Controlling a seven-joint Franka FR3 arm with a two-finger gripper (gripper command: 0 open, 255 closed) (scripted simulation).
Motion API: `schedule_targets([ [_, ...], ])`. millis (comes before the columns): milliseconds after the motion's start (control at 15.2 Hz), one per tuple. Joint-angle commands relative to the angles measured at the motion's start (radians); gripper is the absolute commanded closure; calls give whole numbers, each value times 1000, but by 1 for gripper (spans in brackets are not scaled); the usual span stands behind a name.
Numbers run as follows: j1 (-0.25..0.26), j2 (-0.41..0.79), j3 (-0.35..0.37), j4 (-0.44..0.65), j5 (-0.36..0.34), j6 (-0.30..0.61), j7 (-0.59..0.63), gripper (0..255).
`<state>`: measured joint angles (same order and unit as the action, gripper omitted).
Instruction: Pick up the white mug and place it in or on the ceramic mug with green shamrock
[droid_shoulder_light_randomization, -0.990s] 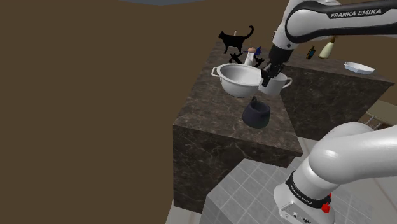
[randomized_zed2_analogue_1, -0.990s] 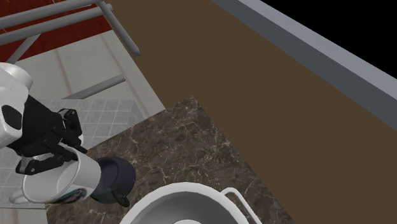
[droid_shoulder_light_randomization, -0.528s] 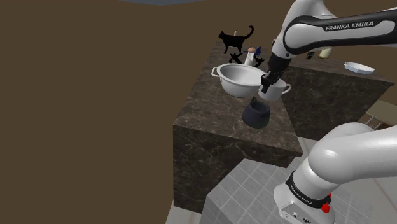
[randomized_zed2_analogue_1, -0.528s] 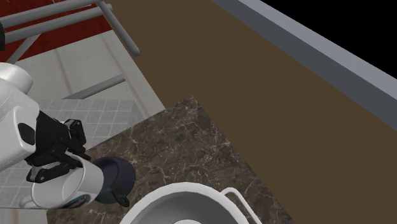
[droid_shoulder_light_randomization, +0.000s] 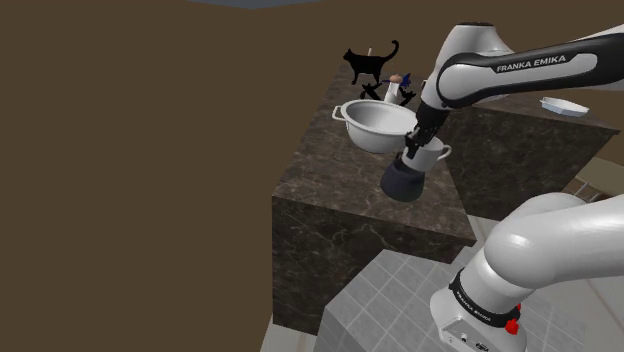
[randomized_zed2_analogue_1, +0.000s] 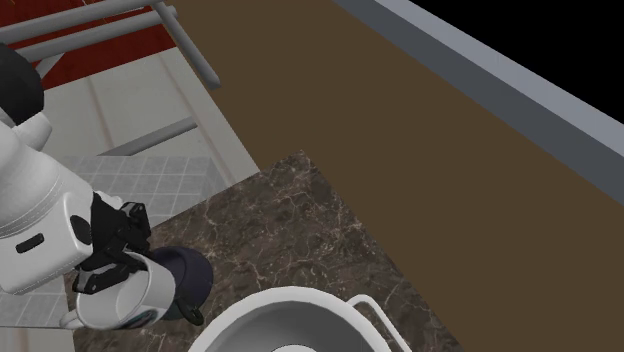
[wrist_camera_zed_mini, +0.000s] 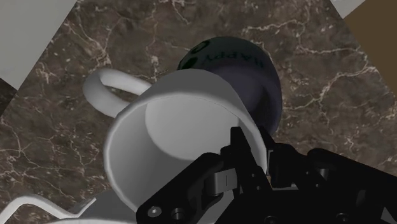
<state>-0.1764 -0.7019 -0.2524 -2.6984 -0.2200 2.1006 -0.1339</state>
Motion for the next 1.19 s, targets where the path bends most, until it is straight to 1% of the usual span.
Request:
schedule_targets([
  [0, 0, 4, -1, -12, -2, 17, 3, 255],
  [462, 0, 4, -1, -12, -2, 17, 3, 255],
  [528, 0, 4, -1, -11, -1, 16, 3, 0],
  [858, 0, 4, -1, -12, -2, 17, 3, 0],
  [1122, 6, -48, 24, 83, 18, -131, 0, 0],
])
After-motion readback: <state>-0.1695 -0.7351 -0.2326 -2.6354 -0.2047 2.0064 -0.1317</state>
